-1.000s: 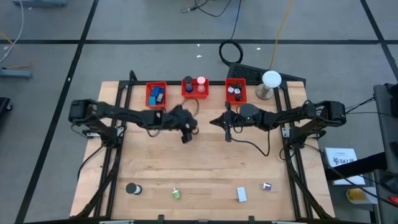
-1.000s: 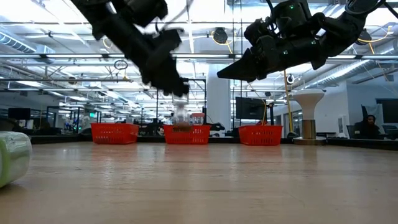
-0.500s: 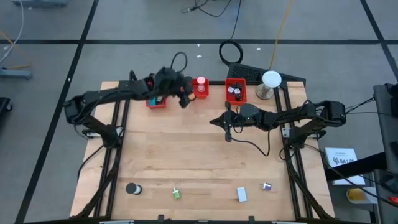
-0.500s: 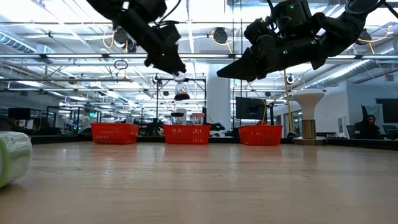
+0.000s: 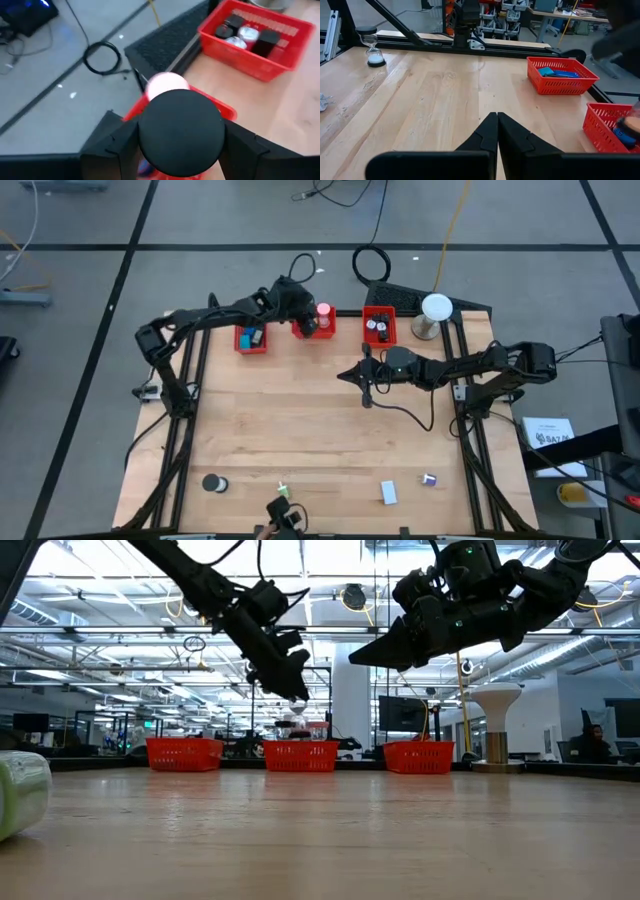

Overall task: Pick & Place Office items
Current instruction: Put the light orange hourglass into the middle orange basket

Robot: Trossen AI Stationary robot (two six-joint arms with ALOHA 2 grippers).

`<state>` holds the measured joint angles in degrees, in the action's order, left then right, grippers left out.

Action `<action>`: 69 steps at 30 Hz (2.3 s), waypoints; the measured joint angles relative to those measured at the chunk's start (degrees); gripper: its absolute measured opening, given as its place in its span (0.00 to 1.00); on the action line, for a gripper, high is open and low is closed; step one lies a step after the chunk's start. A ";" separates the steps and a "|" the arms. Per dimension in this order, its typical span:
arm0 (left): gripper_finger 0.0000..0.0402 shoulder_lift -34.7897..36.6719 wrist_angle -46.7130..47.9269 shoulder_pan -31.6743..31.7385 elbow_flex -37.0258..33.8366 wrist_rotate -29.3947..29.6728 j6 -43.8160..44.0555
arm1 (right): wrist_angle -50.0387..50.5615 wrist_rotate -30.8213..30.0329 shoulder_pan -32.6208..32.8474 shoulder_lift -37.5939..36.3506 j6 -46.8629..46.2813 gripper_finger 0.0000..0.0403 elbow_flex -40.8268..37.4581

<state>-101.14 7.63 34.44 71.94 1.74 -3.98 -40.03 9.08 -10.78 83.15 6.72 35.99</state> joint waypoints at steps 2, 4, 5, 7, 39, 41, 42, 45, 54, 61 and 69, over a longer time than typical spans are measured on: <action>0.52 -0.45 -1.01 0.34 0.01 0.25 -0.17 | 0.00 0.00 0.01 0.02 0.00 0.01 0.00; 0.52 -0.92 -1.19 0.47 0.07 0.00 -0.22 | 0.00 0.00 0.01 0.01 0.00 0.01 0.00; 0.52 -1.15 -0.68 0.47 0.06 -0.08 -0.35 | 0.00 0.01 -0.01 0.01 0.00 0.01 0.00; 0.52 -2.13 -0.79 0.31 -0.07 -0.31 -1.11 | 0.00 0.09 0.01 0.00 0.00 0.01 0.00; 0.52 -6.80 -3.00 0.69 -0.07 0.26 -1.84 | 0.39 0.18 0.01 0.01 -0.02 0.01 0.00; 0.52 -6.80 -2.79 0.71 -0.07 0.20 -1.62 | 0.39 0.19 0.01 0.02 -0.02 0.01 0.00; 0.52 -6.80 -2.58 0.73 -0.07 0.01 -1.51 | 0.39 0.20 0.01 0.00 -0.02 0.01 0.00; 0.52 -6.80 -2.35 0.41 -0.09 0.20 -1.53 | 0.39 0.18 0.01 0.01 -0.02 0.01 0.00; 0.52 -6.47 -1.98 0.04 -0.15 2.15 -0.99 | 0.42 0.20 0.01 0.00 -0.02 0.01 0.00; 0.52 -5.75 -1.51 -0.45 -0.20 4.11 0.55 | 0.42 0.20 0.01 0.00 -0.02 0.01 0.00; 0.54 -6.21 -1.68 -0.82 -0.28 4.28 1.35 | 0.42 0.20 0.01 0.01 -0.02 0.01 0.00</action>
<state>-107.35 5.94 33.63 71.66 6.02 -2.63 -39.62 9.28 -10.76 83.16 6.70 35.99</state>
